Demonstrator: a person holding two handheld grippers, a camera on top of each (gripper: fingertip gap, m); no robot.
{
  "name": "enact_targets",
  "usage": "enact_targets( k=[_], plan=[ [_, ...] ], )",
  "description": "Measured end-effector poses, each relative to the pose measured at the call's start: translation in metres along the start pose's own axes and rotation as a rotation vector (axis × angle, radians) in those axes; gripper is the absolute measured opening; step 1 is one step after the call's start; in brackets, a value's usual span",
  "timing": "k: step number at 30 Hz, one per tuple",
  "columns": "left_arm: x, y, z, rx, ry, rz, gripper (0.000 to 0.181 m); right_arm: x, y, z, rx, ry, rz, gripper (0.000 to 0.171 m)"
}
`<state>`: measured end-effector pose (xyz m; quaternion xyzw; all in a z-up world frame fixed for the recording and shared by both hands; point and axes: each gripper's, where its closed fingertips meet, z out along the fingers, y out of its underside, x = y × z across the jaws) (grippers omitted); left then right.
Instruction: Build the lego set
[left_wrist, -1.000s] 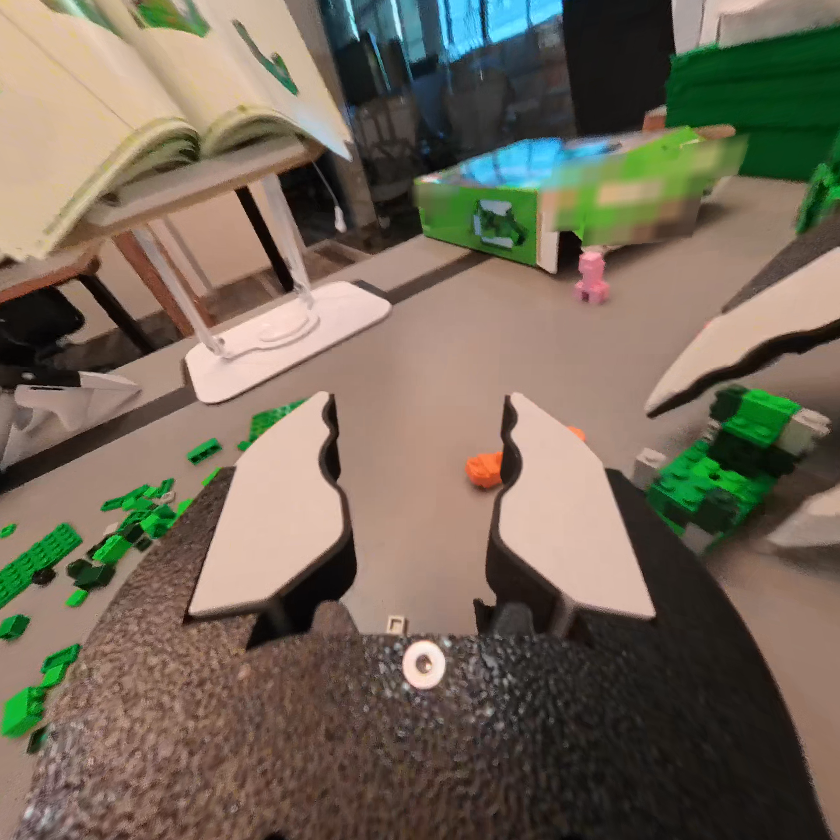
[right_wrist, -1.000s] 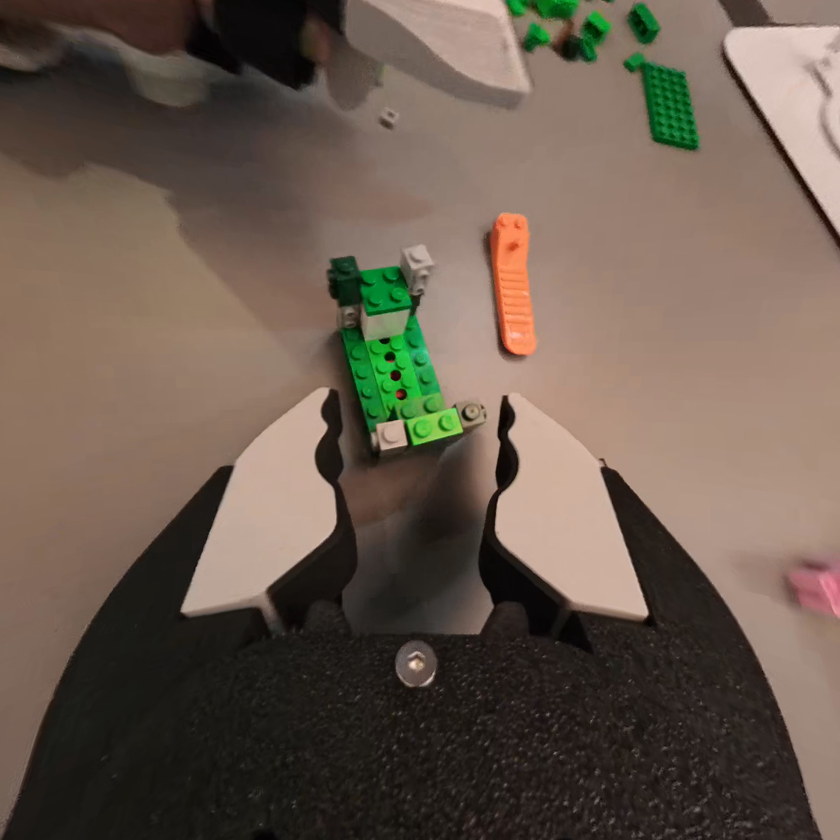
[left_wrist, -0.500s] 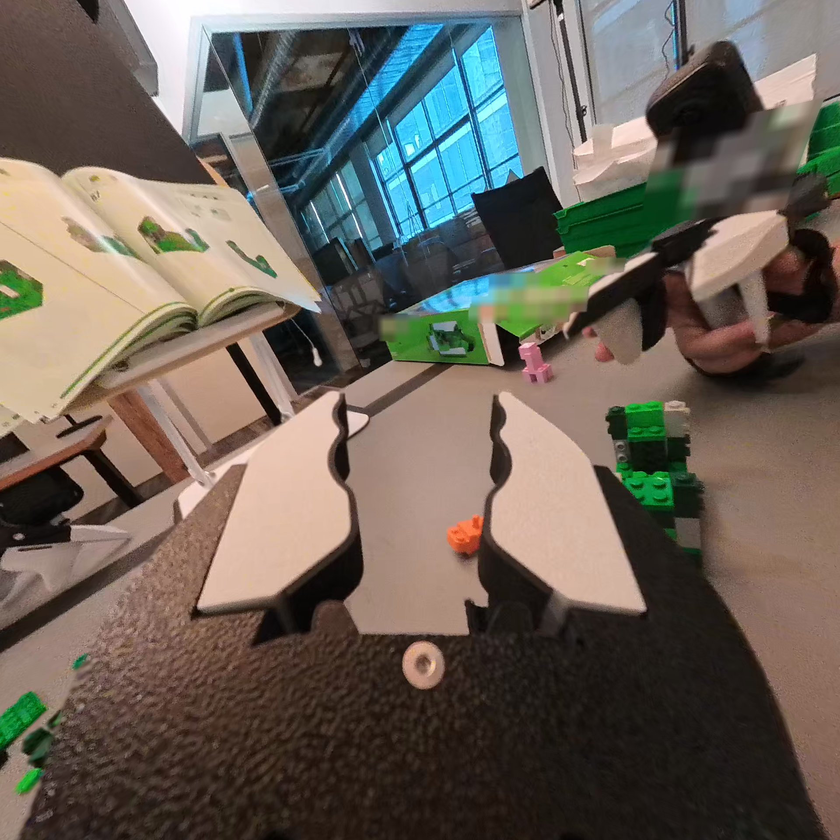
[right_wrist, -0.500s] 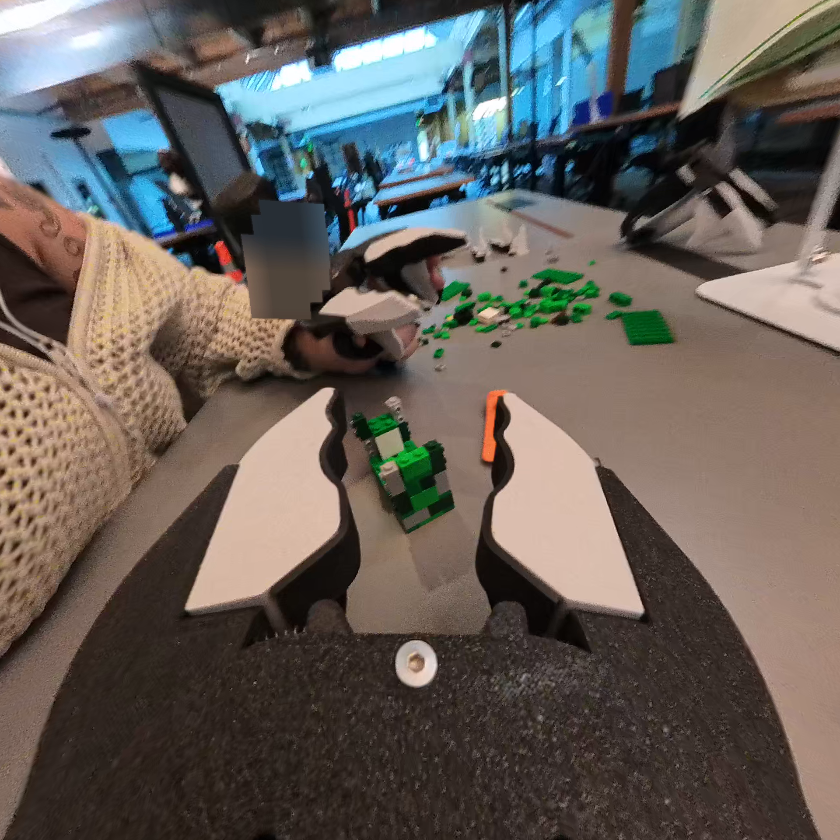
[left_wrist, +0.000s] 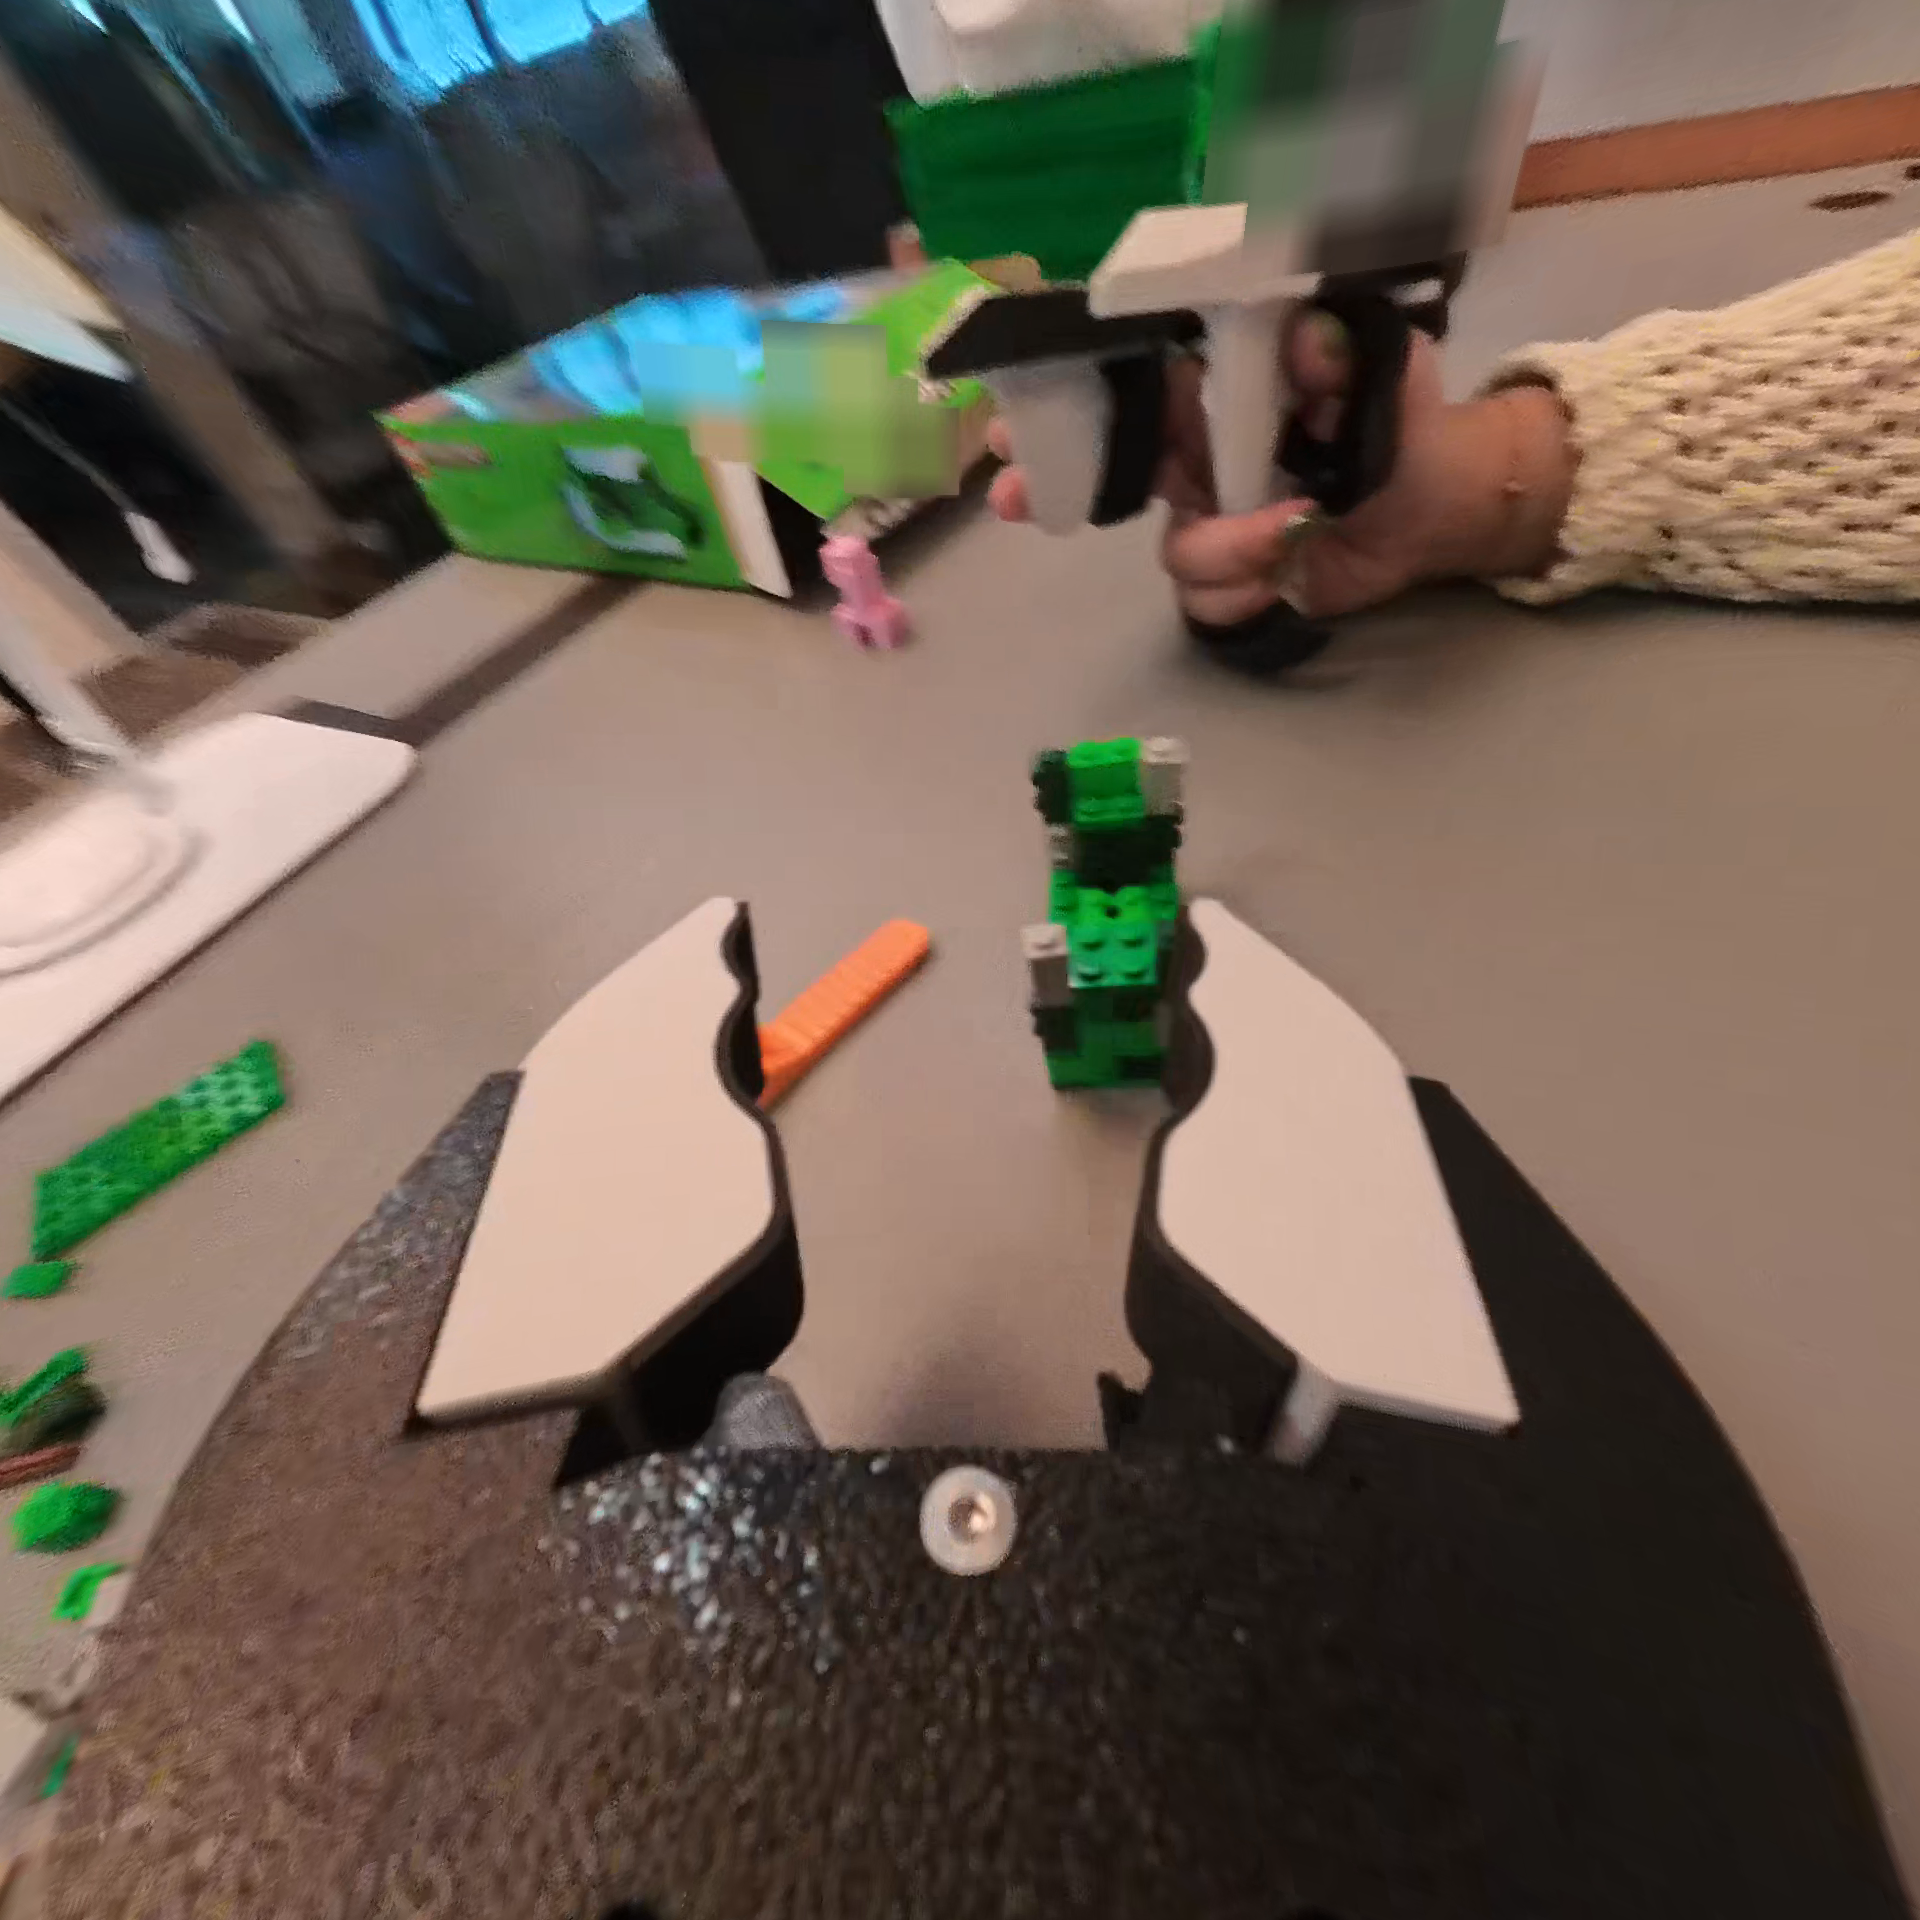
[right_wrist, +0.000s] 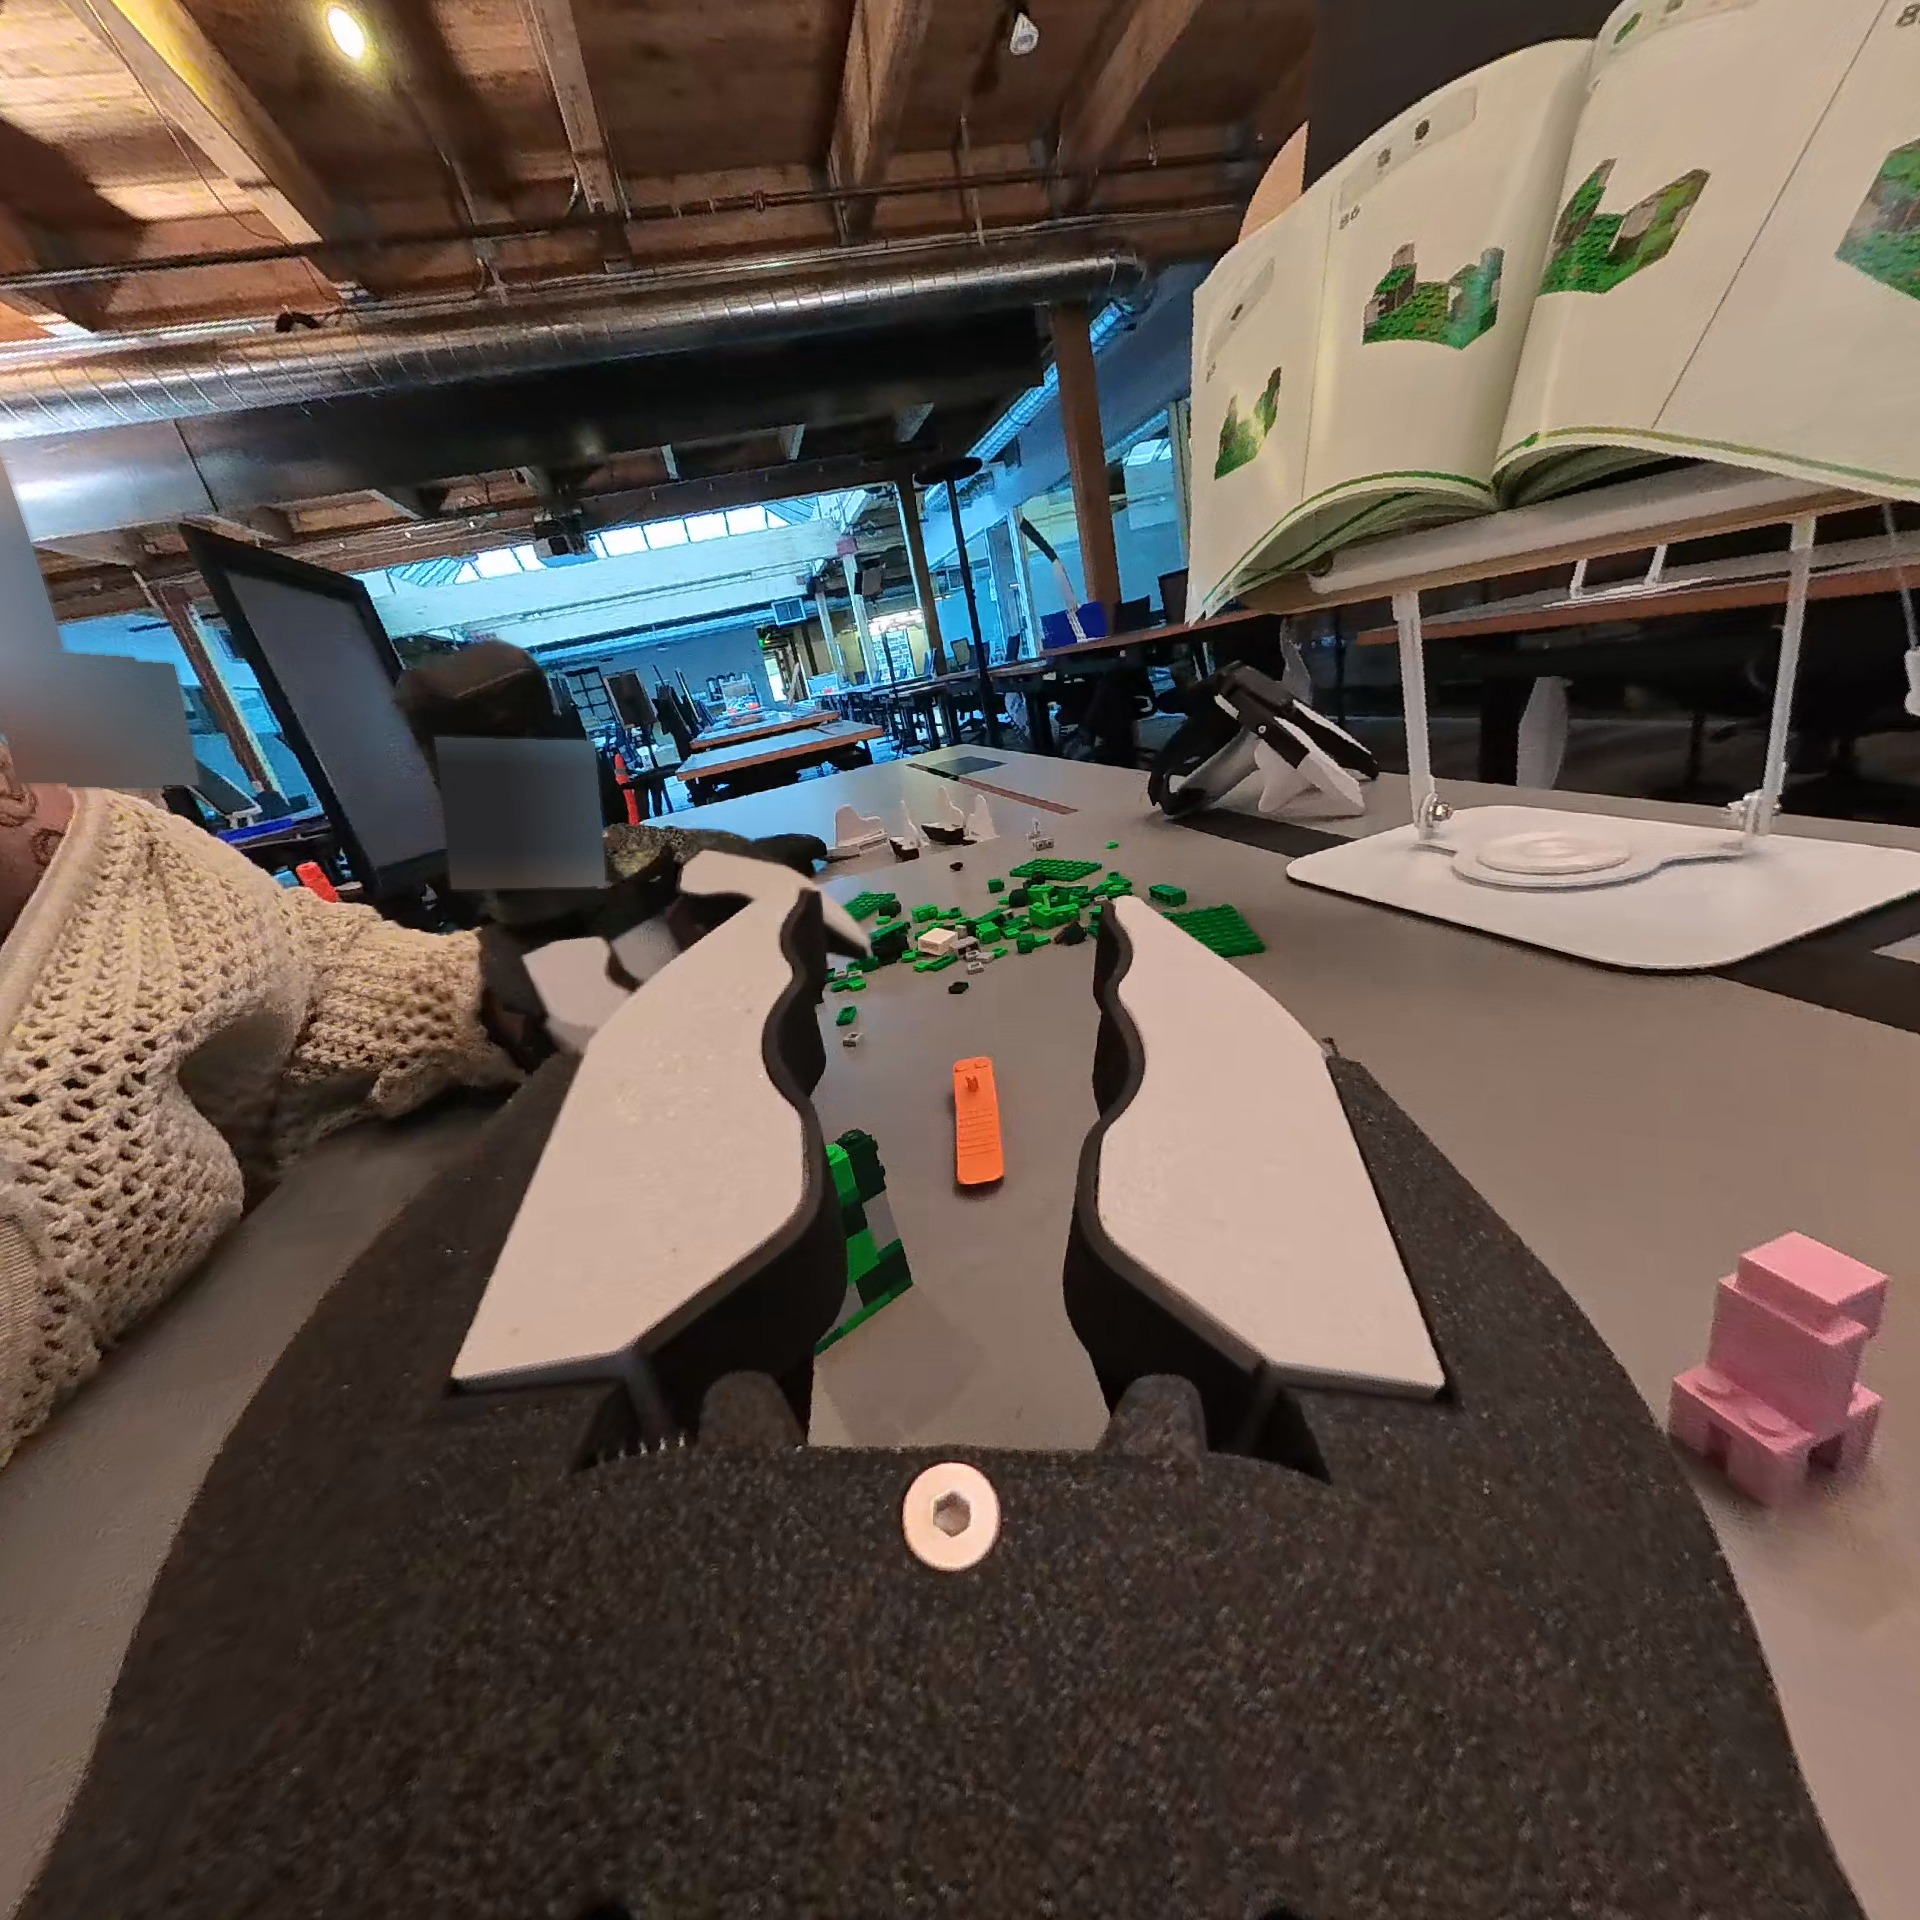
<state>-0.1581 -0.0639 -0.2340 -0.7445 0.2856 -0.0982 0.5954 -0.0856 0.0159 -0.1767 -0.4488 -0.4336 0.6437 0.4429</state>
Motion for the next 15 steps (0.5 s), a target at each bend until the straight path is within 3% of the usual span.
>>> enact_targets(
  k=[3, 8, 11, 15],
  plan=[
    [0.013, 0.011, 0.005, -0.109, 0.041, 0.041, 0.087, -0.001, 0.001, 0.0, -0.003, 0.002, -0.008, 0.048],
    [0.023, 0.036, 0.021, -0.284, 0.034, 0.103, 0.088, -0.001, 0.002, 0.001, -0.01, 0.004, -0.013, 0.047],
    [0.023, 0.041, 0.029, -0.34, 0.036, 0.086, 0.079, -0.001, 0.002, 0.001, -0.013, 0.003, -0.01, 0.047],
    [0.021, 0.043, 0.034, -0.366, 0.024, 0.069, 0.053, -0.002, 0.003, 0.003, -0.024, 0.0, -0.022, 0.048]
  ],
)
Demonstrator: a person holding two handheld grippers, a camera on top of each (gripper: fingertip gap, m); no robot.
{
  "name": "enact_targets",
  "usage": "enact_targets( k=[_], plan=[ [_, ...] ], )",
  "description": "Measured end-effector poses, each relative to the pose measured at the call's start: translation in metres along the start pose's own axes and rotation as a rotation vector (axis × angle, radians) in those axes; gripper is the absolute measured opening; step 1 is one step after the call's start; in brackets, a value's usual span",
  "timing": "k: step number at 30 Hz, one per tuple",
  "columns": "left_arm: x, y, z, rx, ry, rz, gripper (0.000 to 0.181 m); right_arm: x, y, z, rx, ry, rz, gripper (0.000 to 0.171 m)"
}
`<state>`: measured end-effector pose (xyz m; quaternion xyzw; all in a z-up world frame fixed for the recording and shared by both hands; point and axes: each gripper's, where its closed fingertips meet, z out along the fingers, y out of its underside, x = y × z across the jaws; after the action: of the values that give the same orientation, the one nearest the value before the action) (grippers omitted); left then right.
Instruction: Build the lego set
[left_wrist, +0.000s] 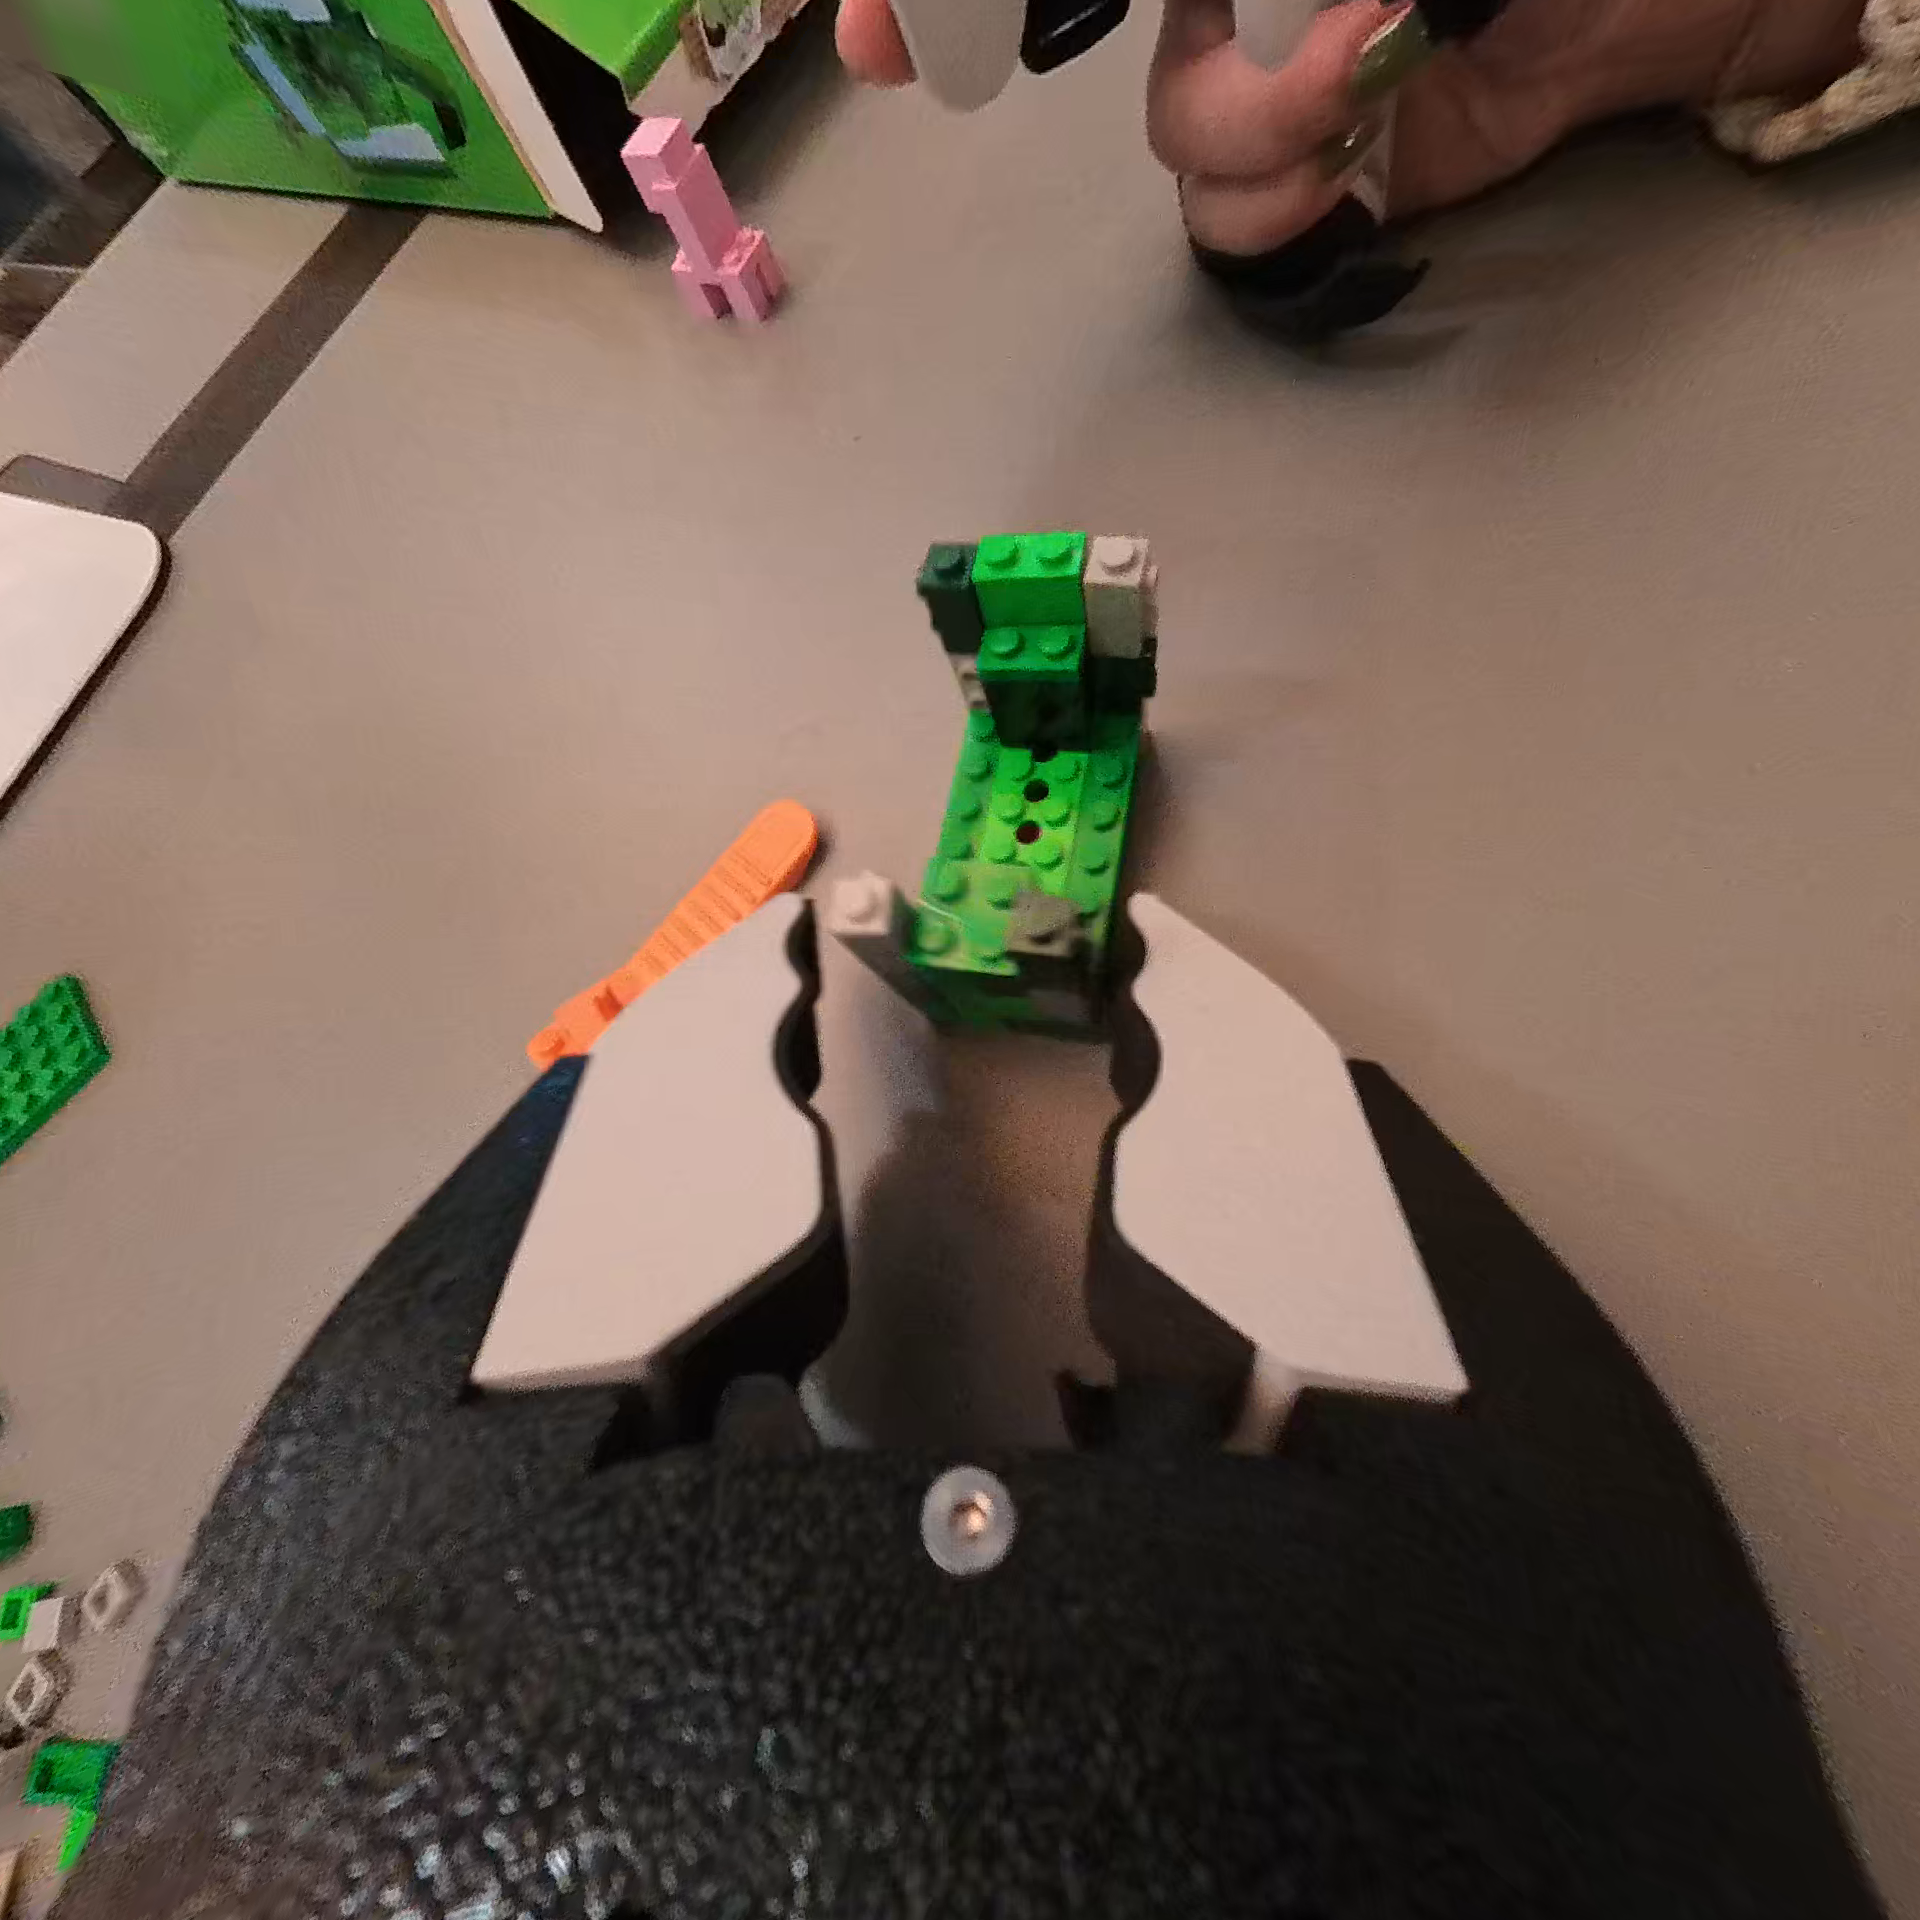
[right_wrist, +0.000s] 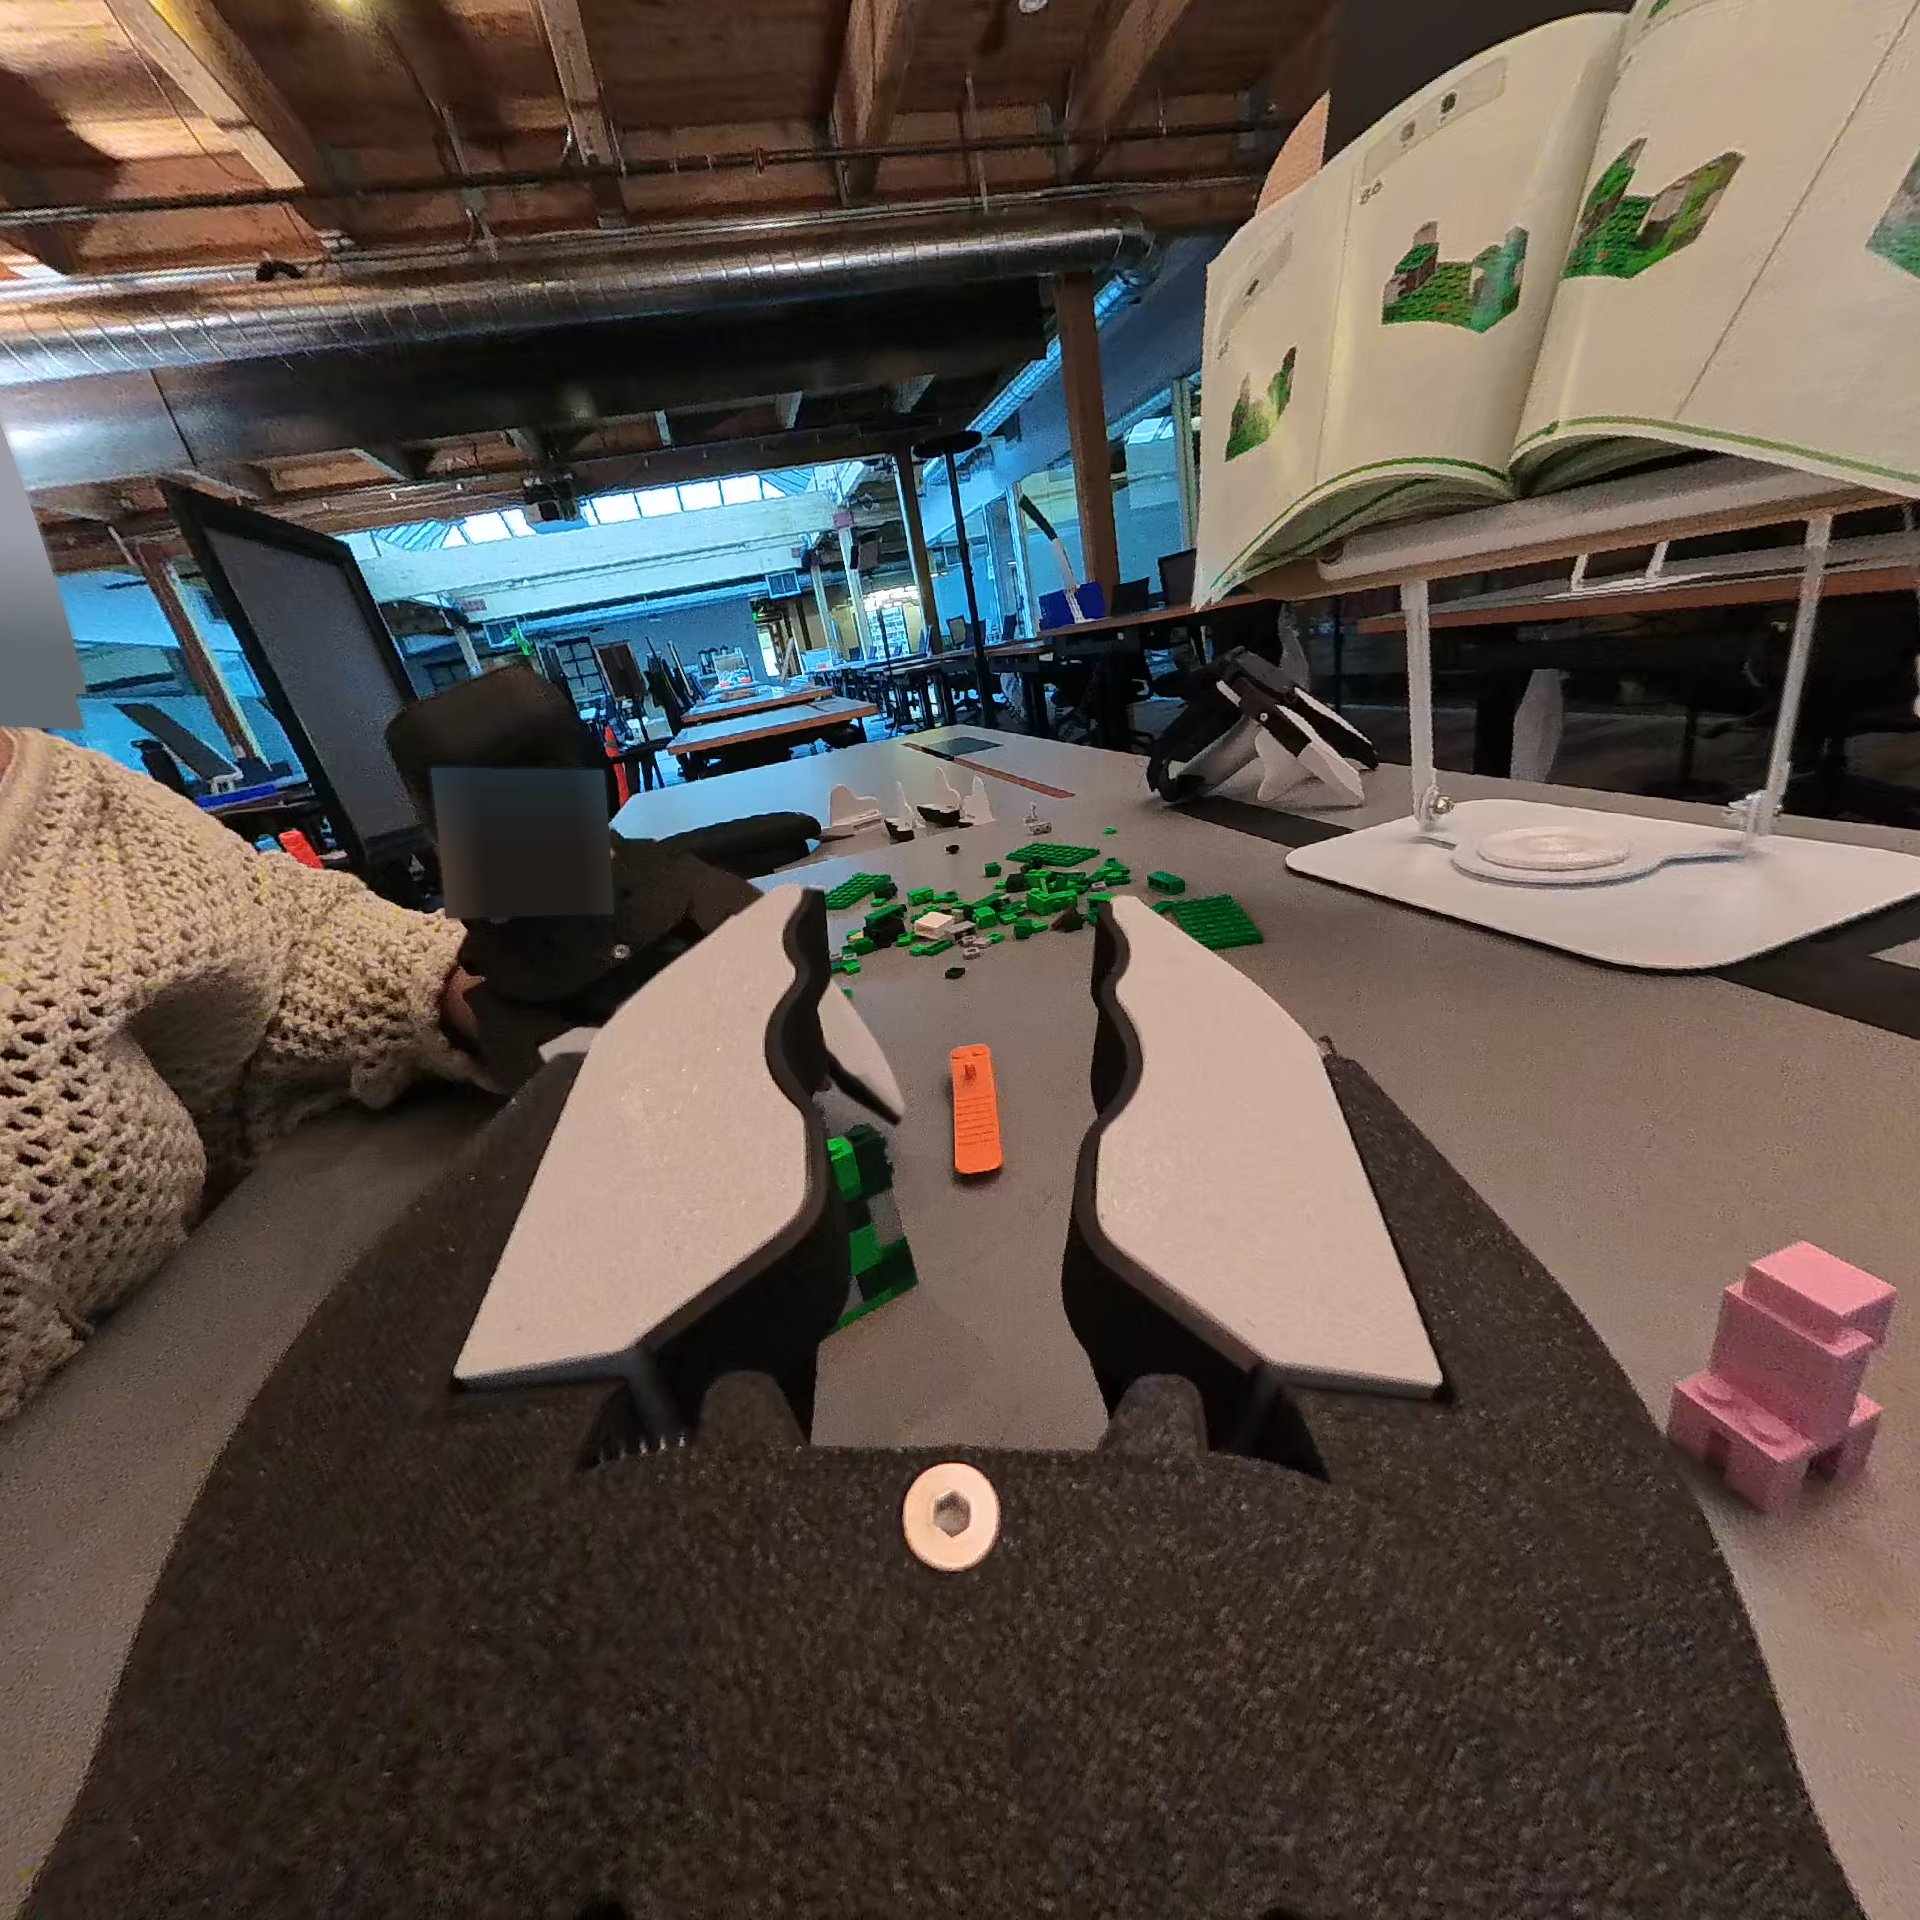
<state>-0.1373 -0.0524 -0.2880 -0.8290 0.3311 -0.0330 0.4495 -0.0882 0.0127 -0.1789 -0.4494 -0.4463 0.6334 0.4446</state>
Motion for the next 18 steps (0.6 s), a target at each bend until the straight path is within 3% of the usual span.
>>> enact_targets(
  k=[1, 6, 18],
  plan=[
    [0.0, 0.001, 0.0, -0.006, 0.0, 0.0, 0.045, -0.001, 0.001, 0.001, -0.007, -0.003, -0.01, 0.048],
    [0.0, 0.0, 0.0, 0.004, 0.005, -0.003, 0.043, -0.017, 0.01, 0.007, -0.077, -0.022, -0.165, 0.054],
    [0.004, -0.001, -0.009, 0.022, 0.336, -0.417, 0.041, -0.048, 0.072, 0.007, -0.492, -0.106, -0.999, 0.06]
  ],
)
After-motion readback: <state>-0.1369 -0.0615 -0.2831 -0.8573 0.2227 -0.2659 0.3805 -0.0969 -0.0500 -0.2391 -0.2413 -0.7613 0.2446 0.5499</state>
